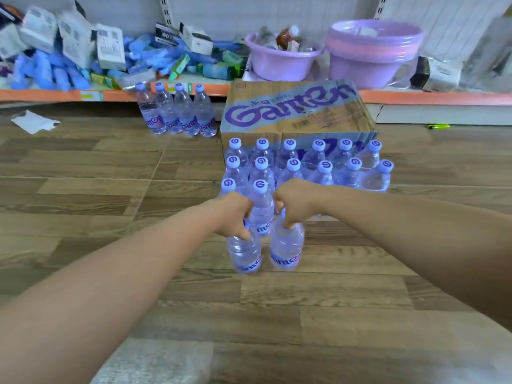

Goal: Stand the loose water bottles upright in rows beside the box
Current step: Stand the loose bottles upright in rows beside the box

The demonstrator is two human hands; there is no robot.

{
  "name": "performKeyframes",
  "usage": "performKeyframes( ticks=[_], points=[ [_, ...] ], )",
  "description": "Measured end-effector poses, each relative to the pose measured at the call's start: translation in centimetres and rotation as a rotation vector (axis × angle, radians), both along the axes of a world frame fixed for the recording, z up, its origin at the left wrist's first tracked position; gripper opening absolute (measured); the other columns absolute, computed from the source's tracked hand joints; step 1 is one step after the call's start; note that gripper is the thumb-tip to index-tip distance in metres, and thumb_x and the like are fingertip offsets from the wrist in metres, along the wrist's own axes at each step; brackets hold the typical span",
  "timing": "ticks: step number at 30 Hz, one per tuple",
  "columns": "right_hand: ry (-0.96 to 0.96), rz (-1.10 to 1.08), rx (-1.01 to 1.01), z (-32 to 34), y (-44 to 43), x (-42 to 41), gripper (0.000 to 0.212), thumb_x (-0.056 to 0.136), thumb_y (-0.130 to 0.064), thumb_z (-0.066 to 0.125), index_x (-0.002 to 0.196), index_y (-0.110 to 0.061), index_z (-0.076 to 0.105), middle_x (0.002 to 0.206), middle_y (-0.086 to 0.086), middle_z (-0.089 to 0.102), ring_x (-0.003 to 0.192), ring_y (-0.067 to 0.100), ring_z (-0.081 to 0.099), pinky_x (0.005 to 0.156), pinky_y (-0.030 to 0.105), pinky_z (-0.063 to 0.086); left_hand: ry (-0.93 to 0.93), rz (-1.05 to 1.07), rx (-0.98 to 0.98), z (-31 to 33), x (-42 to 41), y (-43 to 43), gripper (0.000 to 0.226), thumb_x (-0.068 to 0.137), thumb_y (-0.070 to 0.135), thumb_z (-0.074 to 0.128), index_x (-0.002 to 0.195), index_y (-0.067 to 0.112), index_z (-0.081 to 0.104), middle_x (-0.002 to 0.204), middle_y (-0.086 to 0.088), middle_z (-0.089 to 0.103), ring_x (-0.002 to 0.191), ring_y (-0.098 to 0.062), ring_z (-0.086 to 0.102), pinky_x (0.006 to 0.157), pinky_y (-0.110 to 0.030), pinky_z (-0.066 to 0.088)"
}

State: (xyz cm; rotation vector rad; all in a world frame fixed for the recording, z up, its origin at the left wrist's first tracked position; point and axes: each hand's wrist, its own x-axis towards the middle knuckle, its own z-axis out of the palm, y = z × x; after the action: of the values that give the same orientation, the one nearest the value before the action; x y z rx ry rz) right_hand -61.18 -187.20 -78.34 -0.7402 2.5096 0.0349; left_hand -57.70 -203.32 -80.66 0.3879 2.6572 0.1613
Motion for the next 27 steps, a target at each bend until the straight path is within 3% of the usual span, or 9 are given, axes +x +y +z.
performKeyframes(
  ticks=[3,6,12,16,19,22,24,27],
  points=[
    [0.022,-0.061,-0.004,-0.3,3.3,-1.0,0.039,0.074,-0.022,0.072,0.108,-0.006,0.062,0.112,0.011,0.065,0.104,0.029,0.060,0.083,0.036,0.051,0.024,-0.007,0.046,-0.5,-1.2,3.4,0.021,0.073,0.025,0.067,0.074,0.017,0.047,0.080,-0.009,0.059,0.078,-0.028,0.057,0.071,-0.036,0.052],
    [0.030,-0.129,-0.028,-0.5,6.0,-1.7,0.041,0.077,-0.023,0.071,0.113,-0.007,0.060,0.115,0.009,0.061,0.108,0.028,0.056,0.082,0.033,0.048,0.068,-0.006,0.077,-0.9,-2.3,6.4,0.022,0.074,0.024,0.066,0.076,0.014,0.046,0.080,-0.008,0.053,0.074,-0.027,0.050,0.063,-0.033,0.044],
    [0.051,-0.243,-0.082,-1.3,8.9,-3.1,0.035,0.079,-0.022,0.069,0.108,-0.006,0.059,0.098,0.006,0.056,0.095,0.025,0.055,0.067,0.027,0.039,0.142,-0.003,0.067,-1.7,-5.1,9.6,0.019,0.074,0.022,0.063,0.082,0.007,0.053,0.091,-0.016,0.063,0.088,-0.035,0.062,0.068,-0.038,0.051],
    [0.077,-0.278,-0.105,-1.7,9.2,-4.0,0.037,0.080,-0.022,0.068,0.111,-0.002,0.061,0.109,0.013,0.065,0.097,0.028,0.059,0.063,0.028,0.040,0.180,0.029,0.056,-2.1,-6.7,10.3,0.019,0.076,0.019,0.063,0.086,0.004,0.059,0.090,-0.015,0.058,0.085,-0.035,0.061,0.066,-0.035,0.047],
    [0.097,-0.286,-0.132,-2.2,8.9,-4.6,0.040,0.079,-0.022,0.067,0.113,-0.001,0.061,0.114,0.016,0.065,0.101,0.031,0.062,0.061,0.027,0.039,0.182,0.058,0.037,-2.2,-7.7,10.0,0.019,0.076,0.018,0.065,0.079,0.005,0.051,0.090,-0.014,0.050,0.081,-0.032,0.057,0.066,-0.035,0.046],
    [0.114,-0.300,-0.159,-2.2,8.4,-4.9,0.039,0.079,-0.020,0.067,0.113,-0.002,0.058,0.100,0.013,0.062,0.081,0.025,0.051,0.052,0.025,0.036,0.178,0.066,0.037,-2.4,-8.2,9.7,0.024,0.076,0.020,0.066,0.072,0.006,0.046,0.086,-0.012,0.046,0.079,-0.031,0.054,0.067,-0.036,0.046],
    [0.131,-0.303,-0.161,-2.3,8.3,-5.1,0.038,0.079,-0.017,0.066,0.113,-0.001,0.058,0.089,0.009,0.054,0.077,0.023,0.046,0.048,0.025,0.033,0.181,0.068,0.049,-2.6,-8.3,9.6,0.022,0.078,0.020,0.065,0.079,0.005,0.049,0.088,-0.012,0.044,0.079,-0.030,0.051,0.070,-0.037,0.047],
    [0.134,-0.305,-0.179,-2.9,8.2,-5.2,0.037,0.079,-0.015,0.066,0.112,-0.001,0.057,0.099,0.012,0.057,0.080,0.024,0.047,0.055,0.028,0.037,0.185,0.067,0.043,-2.7,-8.1,9.5,0.028,0.081,0.023,0.063,0.096,0.001,0.052,0.094,-0.010,0.039,0.090,-0.033,0.054,0.079,-0.041,0.047]
  ],
)
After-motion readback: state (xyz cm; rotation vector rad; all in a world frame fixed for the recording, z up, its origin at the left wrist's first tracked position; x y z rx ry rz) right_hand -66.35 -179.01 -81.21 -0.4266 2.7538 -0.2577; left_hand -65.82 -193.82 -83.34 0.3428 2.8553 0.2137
